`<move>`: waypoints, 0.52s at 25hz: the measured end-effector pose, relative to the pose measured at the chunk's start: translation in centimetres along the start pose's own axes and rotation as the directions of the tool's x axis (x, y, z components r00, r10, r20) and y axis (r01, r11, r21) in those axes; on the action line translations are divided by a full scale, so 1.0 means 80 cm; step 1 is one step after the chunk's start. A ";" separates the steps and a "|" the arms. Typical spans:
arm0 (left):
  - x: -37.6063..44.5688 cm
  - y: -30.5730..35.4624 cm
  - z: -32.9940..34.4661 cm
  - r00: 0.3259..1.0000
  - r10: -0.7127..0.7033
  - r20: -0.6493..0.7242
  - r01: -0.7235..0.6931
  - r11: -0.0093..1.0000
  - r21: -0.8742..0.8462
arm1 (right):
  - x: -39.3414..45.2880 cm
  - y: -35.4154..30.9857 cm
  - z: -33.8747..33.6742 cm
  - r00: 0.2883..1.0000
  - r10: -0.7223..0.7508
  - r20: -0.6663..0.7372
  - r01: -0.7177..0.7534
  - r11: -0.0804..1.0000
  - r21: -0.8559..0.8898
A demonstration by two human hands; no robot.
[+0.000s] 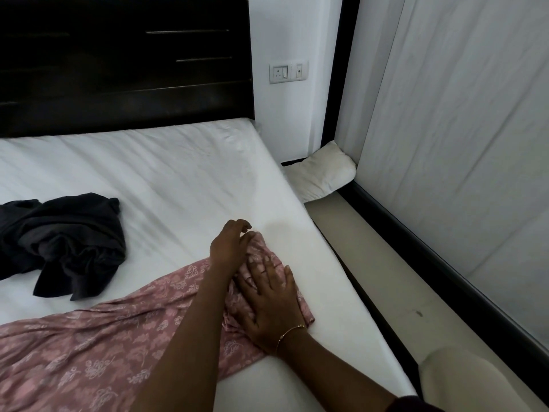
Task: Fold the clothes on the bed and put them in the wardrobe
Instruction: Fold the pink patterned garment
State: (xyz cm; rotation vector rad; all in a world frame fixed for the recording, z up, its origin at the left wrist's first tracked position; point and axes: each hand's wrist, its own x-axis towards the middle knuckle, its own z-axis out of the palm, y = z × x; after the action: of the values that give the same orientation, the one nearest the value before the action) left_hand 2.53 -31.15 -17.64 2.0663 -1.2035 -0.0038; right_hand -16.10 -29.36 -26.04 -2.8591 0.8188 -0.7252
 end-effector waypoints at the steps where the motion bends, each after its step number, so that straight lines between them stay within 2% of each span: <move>1: -0.001 0.000 -0.002 0.998 0.024 -0.061 -0.023 1.000 0.013 | 0.001 0.000 -0.001 1.000 0.001 0.012 -0.001 1.000 -0.001; 4: -0.006 -0.001 -0.013 0.976 0.137 -0.170 -0.103 0.975 0.197 | 0.007 0.003 -0.002 1.000 0.013 0.023 -0.013 1.000 -0.005; 6: -0.017 0.000 -0.022 0.963 0.262 -0.066 -0.221 0.904 0.366 | 0.010 0.004 0.002 0.999 0.029 0.033 -0.029 1.000 -0.010; 8: -0.030 -0.007 -0.031 0.946 0.312 0.091 -0.319 0.842 0.434 | 0.014 0.004 0.005 0.998 0.037 0.057 -0.036 0.999 -0.015; 10: -0.049 -0.026 -0.035 0.954 0.224 0.198 -0.290 0.858 0.425 | 0.019 0.003 0.007 0.995 0.048 0.083 -0.046 0.999 -0.025; 13: -0.088 -0.053 -0.033 0.935 -0.065 0.348 -0.106 0.886 0.451 | 0.022 0.003 0.019 0.990 0.052 0.129 -0.050 0.999 -0.015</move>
State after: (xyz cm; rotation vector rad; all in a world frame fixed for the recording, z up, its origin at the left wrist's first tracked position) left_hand 2.65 -23.06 -20.63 2.5493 -1.5662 -0.0902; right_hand -14.24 -30.55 -26.71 -2.8479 0.8764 -0.5251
